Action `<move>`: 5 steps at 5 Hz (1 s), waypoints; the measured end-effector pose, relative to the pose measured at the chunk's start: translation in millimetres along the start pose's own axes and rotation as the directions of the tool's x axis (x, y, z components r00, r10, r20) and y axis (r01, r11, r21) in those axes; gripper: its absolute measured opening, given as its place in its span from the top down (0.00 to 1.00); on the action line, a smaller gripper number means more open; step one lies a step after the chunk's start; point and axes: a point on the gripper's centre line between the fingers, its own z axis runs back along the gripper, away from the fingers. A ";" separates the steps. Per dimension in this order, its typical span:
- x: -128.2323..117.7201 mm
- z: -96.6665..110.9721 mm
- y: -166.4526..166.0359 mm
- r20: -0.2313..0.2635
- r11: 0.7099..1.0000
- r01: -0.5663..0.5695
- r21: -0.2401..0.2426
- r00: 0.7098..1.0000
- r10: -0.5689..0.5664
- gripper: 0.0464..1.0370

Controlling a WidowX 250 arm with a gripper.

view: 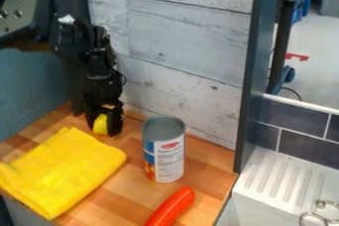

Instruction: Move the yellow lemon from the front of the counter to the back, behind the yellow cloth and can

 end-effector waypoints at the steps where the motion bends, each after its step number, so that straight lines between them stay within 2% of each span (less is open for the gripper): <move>1: -8.2 20.8 -2.6 0.030 0.999 -0.015 0.032 0.999 0.015 0.04; 2: -21.6 46.5 -5.9 0.079 0.995 -0.041 0.086 0.996 0.034 0.04; 3: -37.3 69.8 -10.3 0.084 0.990 -0.052 0.132 0.996 0.041 0.04; 4: -61.3 86.3 -45.9 -0.025 0.990 -0.011 0.138 1.000 0.015 0.04; 5: -98.8 85.7 -92.6 -0.094 0.993 0.075 0.094 0.993 -0.067 0.04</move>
